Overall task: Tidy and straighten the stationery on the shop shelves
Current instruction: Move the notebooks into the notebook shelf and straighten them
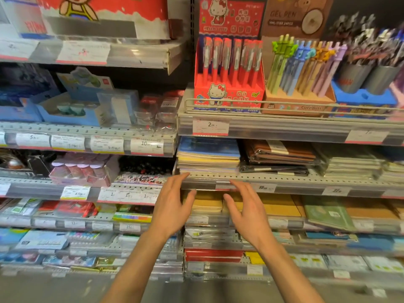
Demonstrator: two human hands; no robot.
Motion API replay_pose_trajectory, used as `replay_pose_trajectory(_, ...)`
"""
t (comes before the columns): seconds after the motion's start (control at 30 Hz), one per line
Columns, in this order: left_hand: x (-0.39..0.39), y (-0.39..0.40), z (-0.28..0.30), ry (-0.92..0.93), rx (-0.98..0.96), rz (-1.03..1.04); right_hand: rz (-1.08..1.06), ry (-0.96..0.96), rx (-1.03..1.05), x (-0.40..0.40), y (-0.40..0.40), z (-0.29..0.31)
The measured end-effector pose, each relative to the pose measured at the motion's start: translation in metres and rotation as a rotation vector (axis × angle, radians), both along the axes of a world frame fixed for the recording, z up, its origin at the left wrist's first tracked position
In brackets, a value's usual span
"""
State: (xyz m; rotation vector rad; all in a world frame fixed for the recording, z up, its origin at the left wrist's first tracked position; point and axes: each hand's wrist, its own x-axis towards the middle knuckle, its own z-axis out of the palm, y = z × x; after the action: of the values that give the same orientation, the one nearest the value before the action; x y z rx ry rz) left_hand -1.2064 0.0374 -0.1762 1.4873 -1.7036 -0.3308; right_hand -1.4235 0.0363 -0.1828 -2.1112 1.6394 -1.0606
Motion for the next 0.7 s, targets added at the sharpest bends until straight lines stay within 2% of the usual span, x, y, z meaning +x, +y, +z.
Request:
replay_pose_trajectory(0.13, 0.004, 0.008, -0.043, 0.137, 0.168, 0.025, -0.153, -0.212, 0.236, -0.017, 0.027, -0.039)
replay_pose_trajectory(0.27, -0.004, 0.02, -0.076, 0.295, 0.338, 0.048, -0.27, -0.263, 0.339, -0.05, 0.051, -0.074)
replay_pose_trajectory(0.47, -0.042, 0.019, -0.089, 0.266, 0.343, 0.039, -0.342, -0.277, 0.381, -0.101, 0.048, -0.087)
replay_pose_trajectory(0.7, -0.146, 0.001, -0.083, 0.265, 0.358, 0.039, -0.301, -0.352, 0.389, -0.184, 0.025, -0.087)
